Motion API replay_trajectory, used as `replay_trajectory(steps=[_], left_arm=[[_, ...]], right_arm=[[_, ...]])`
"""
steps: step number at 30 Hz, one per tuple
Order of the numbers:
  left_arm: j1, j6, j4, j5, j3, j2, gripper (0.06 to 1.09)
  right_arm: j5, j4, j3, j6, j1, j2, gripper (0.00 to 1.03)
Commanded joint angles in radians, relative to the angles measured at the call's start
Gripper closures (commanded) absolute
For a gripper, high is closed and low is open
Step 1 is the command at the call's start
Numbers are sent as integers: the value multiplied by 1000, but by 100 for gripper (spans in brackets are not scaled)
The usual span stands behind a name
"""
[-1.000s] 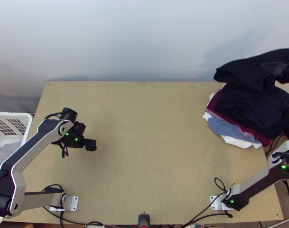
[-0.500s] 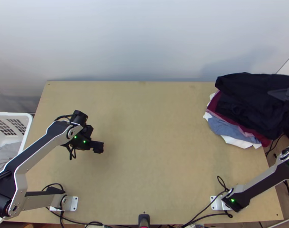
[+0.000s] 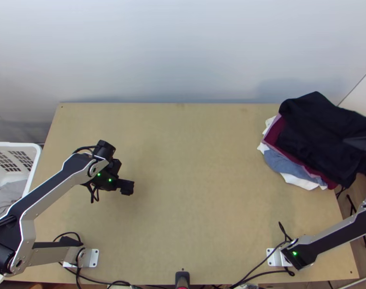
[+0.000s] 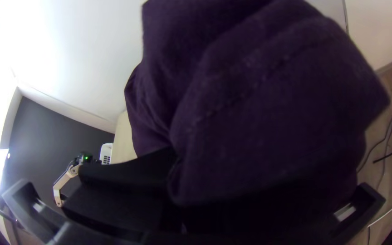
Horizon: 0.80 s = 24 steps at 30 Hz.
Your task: Fold the t-shirt
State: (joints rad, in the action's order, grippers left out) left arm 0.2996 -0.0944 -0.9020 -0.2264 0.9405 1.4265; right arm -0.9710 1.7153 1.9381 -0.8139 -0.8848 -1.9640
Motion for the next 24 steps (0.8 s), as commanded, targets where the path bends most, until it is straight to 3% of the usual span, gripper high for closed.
replay_trajectory(steps=[1, 6, 8, 10, 18, 20, 24], left_arm=[[7, 1, 0, 6, -5, 3, 10], [7, -1, 0, 7, -3, 6, 10], [9, -1, 0, 9, 4, 11, 10], [9, -1, 0, 9, 11, 12, 10], [12, -1, -2, 18, 23, 18, 10], [13, 1, -3, 21, 26, 17, 10], [15, 7, -6, 24, 21, 14, 10]], right_arm=[[14, -3, -192, -79, -2, 7, 100], [35, -62, -235, -107, 0, -4, 99], [38, -65, -214, -107, 0, -16, 91], [38, -65, -188, -107, -5, -19, 81], [60, -54, -131, -91, -5, 31, 12], [60, -54, -130, -88, -5, 53, 6], [60, -52, -133, -80, -3, 100, 6]])
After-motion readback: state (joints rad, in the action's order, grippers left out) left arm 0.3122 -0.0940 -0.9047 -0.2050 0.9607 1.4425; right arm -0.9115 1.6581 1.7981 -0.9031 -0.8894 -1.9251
